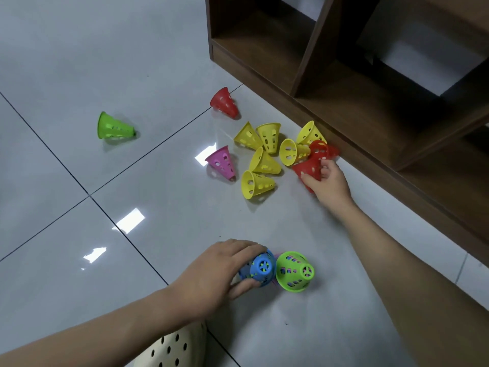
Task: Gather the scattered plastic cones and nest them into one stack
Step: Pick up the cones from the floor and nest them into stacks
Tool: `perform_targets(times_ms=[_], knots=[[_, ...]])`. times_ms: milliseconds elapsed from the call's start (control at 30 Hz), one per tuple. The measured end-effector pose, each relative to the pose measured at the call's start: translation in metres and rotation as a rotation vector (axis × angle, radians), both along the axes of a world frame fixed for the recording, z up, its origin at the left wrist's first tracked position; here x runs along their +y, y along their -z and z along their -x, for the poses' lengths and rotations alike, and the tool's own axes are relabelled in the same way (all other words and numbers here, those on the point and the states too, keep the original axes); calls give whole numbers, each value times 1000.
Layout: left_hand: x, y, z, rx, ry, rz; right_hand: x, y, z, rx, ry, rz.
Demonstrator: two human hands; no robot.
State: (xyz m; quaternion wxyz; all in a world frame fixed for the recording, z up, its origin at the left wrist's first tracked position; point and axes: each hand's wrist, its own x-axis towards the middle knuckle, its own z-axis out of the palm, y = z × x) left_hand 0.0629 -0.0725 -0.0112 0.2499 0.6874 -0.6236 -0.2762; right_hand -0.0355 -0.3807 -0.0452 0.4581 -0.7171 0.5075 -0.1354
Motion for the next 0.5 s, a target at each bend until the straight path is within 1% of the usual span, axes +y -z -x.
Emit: perform_targets(times_ms=[133,300,400,433,500], knots=[[2,1,-3,3,-2,-2,38,-58,36,-106,-106,-46],[12,0,-6,82,-56,-38,91,-144,96,-67,-286,-25],[14,3,-8,105,-103,-59,115,-156,119,75,-434,50],[15,5,-10,103,-122,-63,121,-151,122,131,-500,112],[16,8,-14,88,-154,-68,126,-136,125,175,-595,209]])
